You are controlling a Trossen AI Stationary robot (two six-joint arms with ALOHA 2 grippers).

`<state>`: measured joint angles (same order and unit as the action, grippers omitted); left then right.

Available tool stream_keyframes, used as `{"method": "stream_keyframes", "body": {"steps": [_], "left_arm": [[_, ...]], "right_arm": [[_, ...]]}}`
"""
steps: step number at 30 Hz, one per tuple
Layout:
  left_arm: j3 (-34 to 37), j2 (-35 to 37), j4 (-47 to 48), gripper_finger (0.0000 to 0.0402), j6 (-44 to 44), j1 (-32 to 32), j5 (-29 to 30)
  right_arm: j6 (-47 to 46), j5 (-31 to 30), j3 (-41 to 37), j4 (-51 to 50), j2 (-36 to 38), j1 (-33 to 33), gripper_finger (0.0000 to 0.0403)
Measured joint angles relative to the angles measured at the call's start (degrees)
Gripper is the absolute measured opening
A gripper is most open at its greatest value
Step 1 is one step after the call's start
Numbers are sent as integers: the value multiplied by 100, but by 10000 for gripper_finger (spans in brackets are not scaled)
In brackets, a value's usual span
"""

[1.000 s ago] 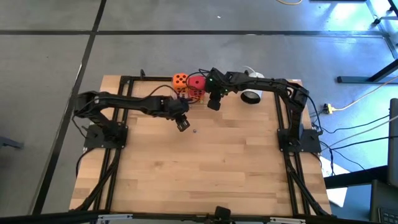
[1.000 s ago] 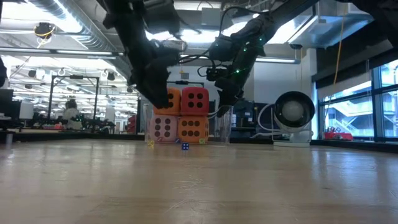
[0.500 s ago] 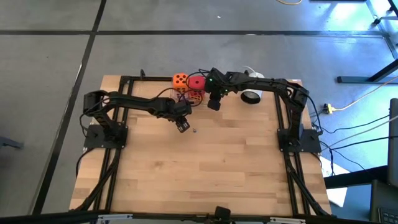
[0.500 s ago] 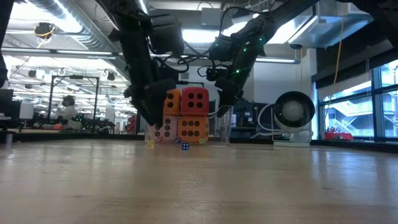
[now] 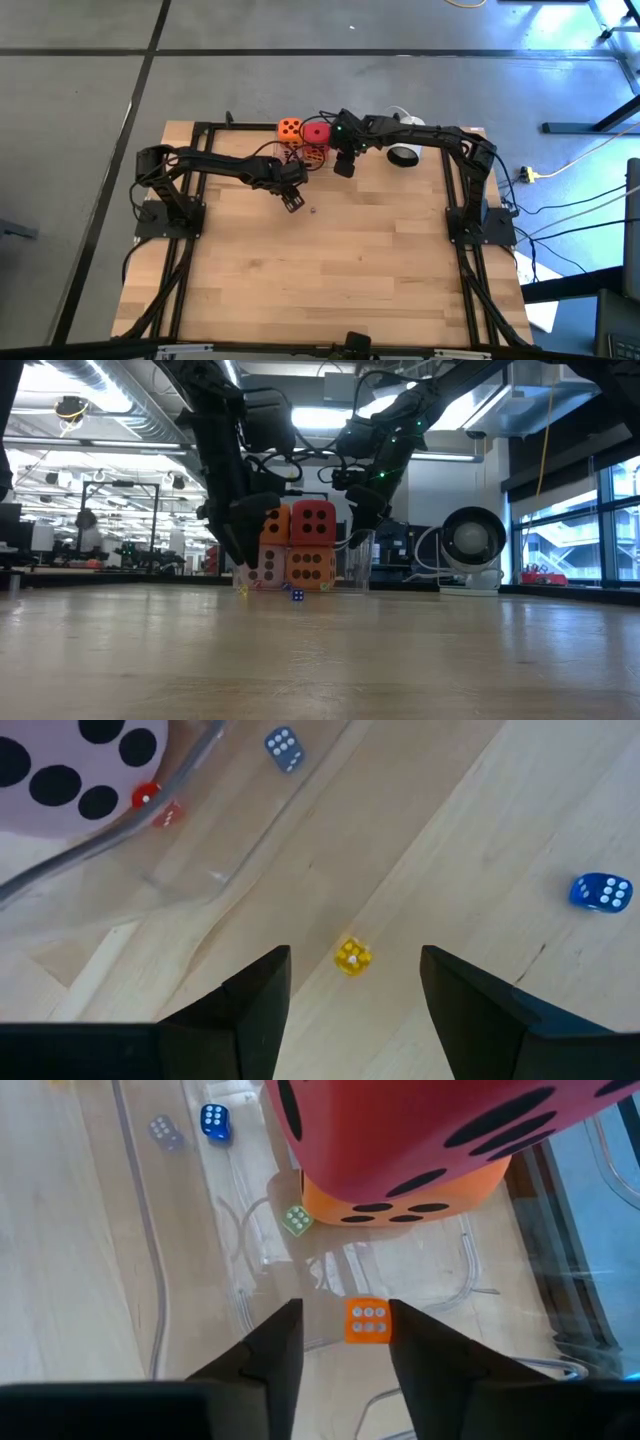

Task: Pick & Place Dice
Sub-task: Put the small orange dice in the transparent bin

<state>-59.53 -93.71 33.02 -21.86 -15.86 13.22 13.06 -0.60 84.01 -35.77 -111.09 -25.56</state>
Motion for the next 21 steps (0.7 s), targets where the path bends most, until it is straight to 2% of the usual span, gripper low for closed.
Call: {"method": "stream_keyframes", "body": {"steps": [21], "left_arm": [[0, 2, -1, 222, -2, 0, -1]], "right_arm": [[-17, 0, 0, 15, 8, 0, 219]]}}
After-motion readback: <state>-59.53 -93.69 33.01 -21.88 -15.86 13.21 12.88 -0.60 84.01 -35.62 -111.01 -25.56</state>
